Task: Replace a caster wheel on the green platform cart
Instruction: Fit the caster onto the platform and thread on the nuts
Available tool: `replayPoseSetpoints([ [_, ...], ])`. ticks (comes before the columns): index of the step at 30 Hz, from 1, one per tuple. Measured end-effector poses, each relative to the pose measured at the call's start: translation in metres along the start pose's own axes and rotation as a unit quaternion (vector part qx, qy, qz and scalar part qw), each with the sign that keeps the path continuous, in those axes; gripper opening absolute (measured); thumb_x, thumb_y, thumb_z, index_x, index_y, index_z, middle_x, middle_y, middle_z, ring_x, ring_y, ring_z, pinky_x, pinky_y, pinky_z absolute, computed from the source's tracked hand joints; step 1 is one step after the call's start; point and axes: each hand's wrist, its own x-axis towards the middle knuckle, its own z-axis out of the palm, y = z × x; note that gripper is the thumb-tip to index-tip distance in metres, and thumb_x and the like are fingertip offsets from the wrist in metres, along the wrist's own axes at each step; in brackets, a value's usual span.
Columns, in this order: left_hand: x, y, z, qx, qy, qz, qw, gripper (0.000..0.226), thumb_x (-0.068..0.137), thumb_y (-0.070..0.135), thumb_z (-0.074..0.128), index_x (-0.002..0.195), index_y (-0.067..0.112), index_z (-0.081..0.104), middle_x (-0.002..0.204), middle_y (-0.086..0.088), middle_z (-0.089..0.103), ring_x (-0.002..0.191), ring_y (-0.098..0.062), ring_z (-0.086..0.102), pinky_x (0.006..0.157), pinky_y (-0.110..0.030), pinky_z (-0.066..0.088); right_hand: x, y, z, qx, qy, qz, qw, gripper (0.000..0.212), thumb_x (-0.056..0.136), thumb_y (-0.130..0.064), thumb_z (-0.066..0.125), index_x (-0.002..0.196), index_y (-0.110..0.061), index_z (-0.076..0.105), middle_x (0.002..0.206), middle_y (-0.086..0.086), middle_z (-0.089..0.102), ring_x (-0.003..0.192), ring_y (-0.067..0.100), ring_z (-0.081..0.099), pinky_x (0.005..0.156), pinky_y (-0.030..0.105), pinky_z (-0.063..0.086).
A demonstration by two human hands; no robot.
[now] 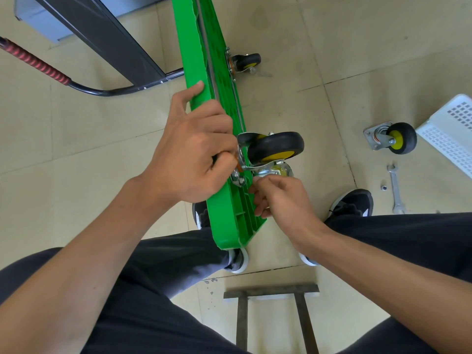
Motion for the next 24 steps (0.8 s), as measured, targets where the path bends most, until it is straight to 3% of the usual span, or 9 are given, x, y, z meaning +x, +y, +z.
replayPoseSetpoints([
  [2,0.000,0.000,0.000,0.003,-0.002,0.001,1.000,0.032,0.083,0.016,0.041,0.056,0.012,0.058,0.063,0.001,0.053,0.073,-0.020,0.053,0.109,-0.057,0.027,0.001,0.001,0.000,0.013,-0.002,-0.018,1.000,0.015,0.097,-0.015,0.059,0.093,-0.012,0.073,0.075,0.004,0.068,0.057,0.017,0.060,0.062,0.033,0.049],
  [5,0.000,0.000,-0.001,0.006,-0.005,0.002,1.000,0.032,0.082,0.016,0.041,0.057,0.012,0.060,0.063,0.002,0.054,0.074,-0.021,0.054,0.110,-0.056,0.026,0.003,0.004,0.002,0.011,-0.016,-0.042,0.999,0.017,0.096,-0.012,0.062,0.108,-0.018,0.073,0.084,0.003,0.070,0.056,0.013,0.061,0.060,0.027,0.051],
  [13,0.000,0.000,0.000,-0.002,0.003,0.005,1.000,0.030,0.082,0.015,0.041,0.055,0.014,0.055,0.062,0.003,0.050,0.073,-0.020,0.052,0.109,-0.058,0.028,0.011,0.008,-0.002,-0.029,-0.011,-0.123,0.992,0.009,0.093,-0.013,0.070,0.101,-0.011,0.075,0.085,0.003,0.072,0.060,0.005,0.061,0.054,0.015,0.047],
  [17,0.000,-0.001,0.000,-0.006,0.007,0.003,1.000,0.031,0.083,0.016,0.041,0.055,0.013,0.055,0.062,0.003,0.050,0.073,-0.019,0.052,0.108,-0.058,0.028,0.012,0.014,0.002,-0.038,-0.038,-0.166,0.985,0.018,0.094,-0.008,0.068,0.106,-0.019,0.074,0.092,-0.003,0.075,0.075,0.011,0.066,0.060,0.023,0.054],
  [24,0.000,-0.001,0.000,-0.006,0.008,0.002,1.000,0.031,0.082,0.016,0.041,0.055,0.013,0.056,0.062,0.002,0.051,0.073,-0.019,0.052,0.108,-0.059,0.028,0.019,0.016,0.002,-0.132,-0.012,-0.210,0.969,0.009,0.094,-0.021,0.069,0.097,-0.016,0.075,0.088,-0.008,0.072,0.077,0.012,0.066,0.072,0.044,0.058],
])
